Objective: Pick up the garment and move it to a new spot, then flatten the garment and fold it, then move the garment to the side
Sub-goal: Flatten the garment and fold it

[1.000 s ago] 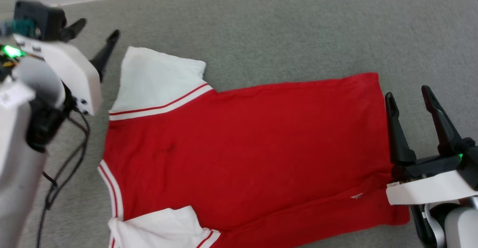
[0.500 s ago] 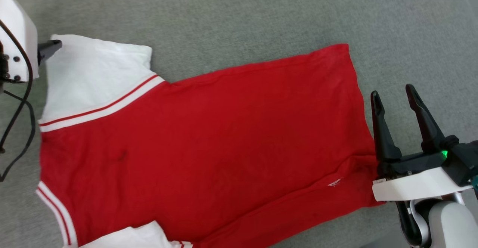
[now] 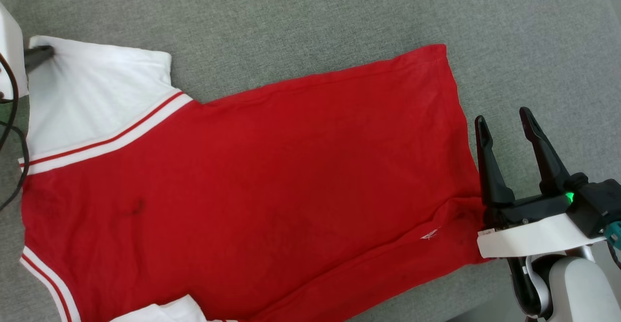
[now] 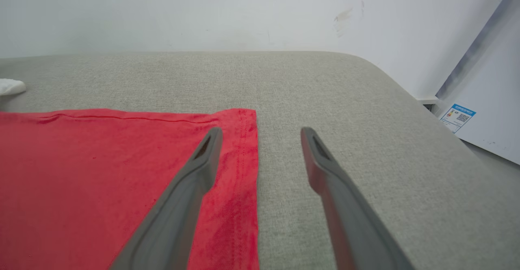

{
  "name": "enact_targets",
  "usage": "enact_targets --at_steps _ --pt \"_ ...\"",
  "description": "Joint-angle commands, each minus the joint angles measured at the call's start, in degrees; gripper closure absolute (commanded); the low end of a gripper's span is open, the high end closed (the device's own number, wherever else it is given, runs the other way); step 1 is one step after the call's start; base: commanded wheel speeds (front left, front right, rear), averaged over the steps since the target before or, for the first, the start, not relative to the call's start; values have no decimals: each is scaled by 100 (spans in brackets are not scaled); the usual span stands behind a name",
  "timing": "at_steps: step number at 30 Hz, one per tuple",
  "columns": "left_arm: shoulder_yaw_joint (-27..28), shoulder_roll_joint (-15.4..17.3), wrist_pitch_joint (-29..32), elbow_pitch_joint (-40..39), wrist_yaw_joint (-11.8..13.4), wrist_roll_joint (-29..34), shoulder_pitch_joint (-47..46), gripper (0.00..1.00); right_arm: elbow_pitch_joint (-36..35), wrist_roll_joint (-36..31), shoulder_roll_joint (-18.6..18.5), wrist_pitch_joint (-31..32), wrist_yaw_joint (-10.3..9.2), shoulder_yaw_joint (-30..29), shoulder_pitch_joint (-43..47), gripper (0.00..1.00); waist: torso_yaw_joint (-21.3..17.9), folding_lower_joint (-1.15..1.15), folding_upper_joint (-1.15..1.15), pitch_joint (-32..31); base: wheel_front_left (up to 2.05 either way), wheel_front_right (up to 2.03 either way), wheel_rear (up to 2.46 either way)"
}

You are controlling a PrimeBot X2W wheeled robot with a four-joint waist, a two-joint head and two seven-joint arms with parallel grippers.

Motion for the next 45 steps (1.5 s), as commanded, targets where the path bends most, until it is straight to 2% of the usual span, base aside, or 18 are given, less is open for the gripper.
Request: enact_targets --at_steps 1,8,13,18,23,26,29,32,39,45 --pt "-153 -116 -16 197 -28 10 364 100 28 -37 38 -14 -2 -23 -45 0 22 0 0 -16 0 0 0" --pt "-142 -259 -876 181 -119 68 236 100 32 -127 -28 210 -3 -124 -71 0 231 0 0 -294 0 0 0" --pt "-293 -364 -1329 -63 -178 -32 188 100 -10 -47 -303 808 -2 -175 -34 0 487 0 0 -581 0 0 0" --pt "-601 -304 -1661 -644 -190 -169 347 100 -161 130 -994 2069 -2 -12 -194 0 805 0 0 -800 0 0 0" --pt "-924 -85 -1935 -1442 -193 -326 568 100 -301 647 -1684 3632 -3 67 -551 0 1151 0 0 -882 0 0 0" --pt "-1050 47 -2085 -1873 -194 -339 706 100 -306 1074 -1870 4641 -2 40 -838 0 1360 0 0 -879 0 0 0" --pt "-1102 98 -2235 -2281 -195 -327 844 100 -239 1197 -2119 5452 -2 -45 -1122 0 1571 0 0 -834 0 0 0" --pt "-1107 127 -2357 -2651 -189 -351 995 100 -59 1328 -2115 6072 -2 -163 -1393 0 1761 0 0 -767 0 0 0" --pt "-1144 126 -2549 -3257 -142 -279 1218 100 398 1208 -2248 6755 -2 -250 -1856 0 2068 0 0 -596 0 0 0" --pt "-1200 101 -2654 -3635 -121 -208 1295 100 882 903 -2315 6929 -2 -203 -2086 0 2290 0 0 -453 0 0 0"
